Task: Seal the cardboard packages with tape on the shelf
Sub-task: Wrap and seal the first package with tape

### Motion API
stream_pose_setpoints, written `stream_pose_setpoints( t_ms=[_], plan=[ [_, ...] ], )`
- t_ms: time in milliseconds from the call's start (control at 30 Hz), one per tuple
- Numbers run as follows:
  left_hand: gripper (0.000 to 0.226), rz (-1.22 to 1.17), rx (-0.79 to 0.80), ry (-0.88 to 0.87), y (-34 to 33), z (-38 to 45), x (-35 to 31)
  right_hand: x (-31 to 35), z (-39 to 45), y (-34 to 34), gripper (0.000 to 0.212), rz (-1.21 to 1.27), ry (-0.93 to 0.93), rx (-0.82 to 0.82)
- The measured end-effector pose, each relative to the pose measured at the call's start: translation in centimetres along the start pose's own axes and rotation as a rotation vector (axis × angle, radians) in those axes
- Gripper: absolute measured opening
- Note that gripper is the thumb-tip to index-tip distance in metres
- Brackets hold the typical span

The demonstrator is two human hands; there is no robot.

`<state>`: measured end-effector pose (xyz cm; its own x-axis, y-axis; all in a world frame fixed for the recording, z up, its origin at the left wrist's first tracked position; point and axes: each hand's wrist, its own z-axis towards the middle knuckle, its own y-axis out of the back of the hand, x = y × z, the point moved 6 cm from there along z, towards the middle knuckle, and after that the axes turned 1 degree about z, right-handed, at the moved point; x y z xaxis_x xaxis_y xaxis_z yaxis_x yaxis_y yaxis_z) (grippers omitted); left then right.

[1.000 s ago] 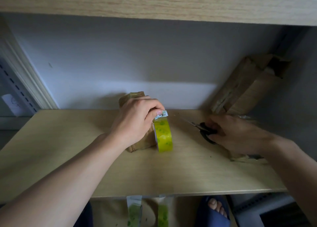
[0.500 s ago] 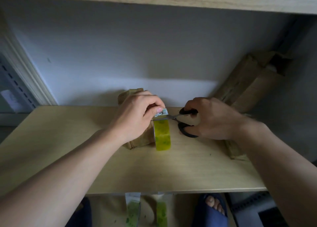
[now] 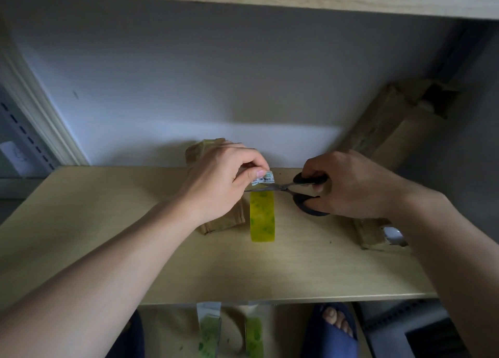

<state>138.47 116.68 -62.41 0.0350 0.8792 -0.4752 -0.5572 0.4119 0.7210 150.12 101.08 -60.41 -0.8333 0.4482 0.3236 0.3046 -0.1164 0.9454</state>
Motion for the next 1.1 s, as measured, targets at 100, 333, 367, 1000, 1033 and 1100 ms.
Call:
stream_pose_setpoints(
  t_ms=[100,333,367,1000,1033,1100],
  plan=[
    [0.008,-0.011,0.019,-0.026,-0.4,0.2,-0.7,-0.7,-0.6,0.1,0.019,0.000,0.007,-0.012],
    [0.008,-0.022,0.087,-0.035,-1.7,0.5,-1.4,-2.3,-1.4,-0.3,0.018,-0.025,-0.005,-0.062],
    [0.008,-0.020,0.095,-0.030,-1.9,0.5,-1.4,-2.4,-1.4,-0.4,0.018,-0.029,-0.007,-0.057],
    [0.016,-0.084,0.298,0.053,-3.1,0.2,-1.9,-2.0,-1.9,-0.2,0.034,-0.097,0.026,-0.030],
    [0.017,-0.083,0.307,0.055,-3.2,0.2,-1.9,-2.0,-1.9,-0.2,0.035,-0.097,0.026,-0.030],
    [0.018,-0.066,0.324,0.061,-3.3,0.1,-1.9,-2.0,-2.0,-0.4,0.032,-0.102,0.023,-0.024]
  ],
)
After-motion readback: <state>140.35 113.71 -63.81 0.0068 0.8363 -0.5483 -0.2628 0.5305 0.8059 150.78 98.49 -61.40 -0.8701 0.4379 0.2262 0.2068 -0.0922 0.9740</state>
